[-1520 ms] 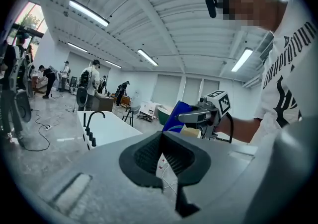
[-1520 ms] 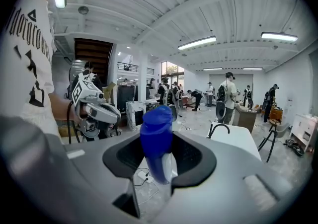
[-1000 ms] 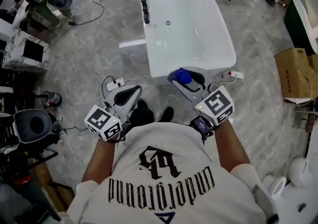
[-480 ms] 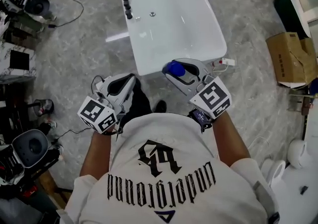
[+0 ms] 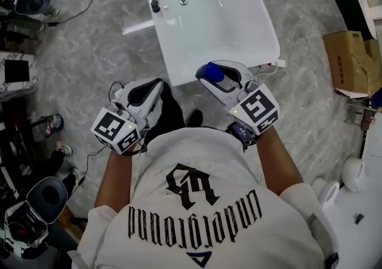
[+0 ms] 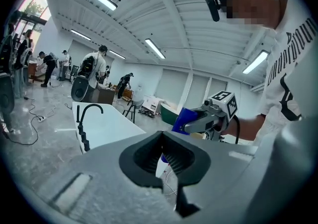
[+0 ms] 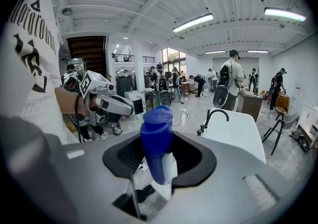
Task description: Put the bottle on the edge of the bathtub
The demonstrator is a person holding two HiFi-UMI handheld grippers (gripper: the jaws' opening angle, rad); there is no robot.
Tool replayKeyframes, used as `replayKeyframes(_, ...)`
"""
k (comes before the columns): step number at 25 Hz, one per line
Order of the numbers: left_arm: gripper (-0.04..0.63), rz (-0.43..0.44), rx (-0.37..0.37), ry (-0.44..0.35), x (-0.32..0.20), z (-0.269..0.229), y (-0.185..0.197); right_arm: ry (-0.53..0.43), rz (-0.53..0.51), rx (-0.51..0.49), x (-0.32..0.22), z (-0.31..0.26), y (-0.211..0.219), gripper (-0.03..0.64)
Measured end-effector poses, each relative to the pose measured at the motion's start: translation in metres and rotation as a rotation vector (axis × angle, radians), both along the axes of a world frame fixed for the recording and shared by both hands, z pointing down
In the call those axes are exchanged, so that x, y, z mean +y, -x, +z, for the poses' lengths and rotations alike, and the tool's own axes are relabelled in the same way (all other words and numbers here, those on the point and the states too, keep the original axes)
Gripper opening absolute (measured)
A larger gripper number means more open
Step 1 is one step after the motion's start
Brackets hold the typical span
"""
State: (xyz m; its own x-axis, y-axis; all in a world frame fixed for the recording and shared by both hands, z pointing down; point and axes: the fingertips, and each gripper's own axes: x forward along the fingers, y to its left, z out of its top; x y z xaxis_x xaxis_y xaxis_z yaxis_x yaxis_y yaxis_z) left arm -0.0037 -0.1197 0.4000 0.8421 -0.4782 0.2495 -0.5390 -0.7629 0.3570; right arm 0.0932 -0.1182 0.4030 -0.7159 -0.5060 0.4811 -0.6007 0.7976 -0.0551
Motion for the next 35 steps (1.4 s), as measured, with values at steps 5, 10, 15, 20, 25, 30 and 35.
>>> replayKeyframes(5, 0.008, -0.016, -0.016, 0.048, -0.039, 0.026, 0.031, 0.043, -0.021, 0.019, -0.038, 0.029, 0.03, 0.156)
replayKeyframes(10, 0.008, -0.022, -0.029, 0.096, -0.083, 0.062, 0.066, 0.103, -0.044, 0.034, -0.079, 0.065, 0.063, 0.156)
replayKeyframes(15, 0.008, -0.02, -0.052, 0.149, -0.121, 0.097, 0.087, 0.149, -0.059, 0.056, -0.117, 0.106, 0.086, 0.156)
replayKeyframes(20, 0.008, 0.007, -0.065, 0.188, -0.148, 0.127, 0.082, 0.189, -0.079, 0.085, -0.143, 0.146, 0.095, 0.156)
replayKeyframes(25, 0.008, 0.036, -0.075, 0.211, -0.168, 0.153, 0.083, 0.207, -0.076, 0.122, -0.164, 0.177, 0.1, 0.156)
replayKeyframes(30, 0.008, 0.052, -0.092, 0.245, -0.185, 0.186, 0.082, 0.247, -0.059, 0.148, -0.186, 0.215, 0.095, 0.156)
replayKeyframes(35, 0.008, 0.063, -0.109, 0.27, -0.198, 0.212, 0.081, 0.276, -0.042, 0.164, -0.203, 0.246, 0.088, 0.156)
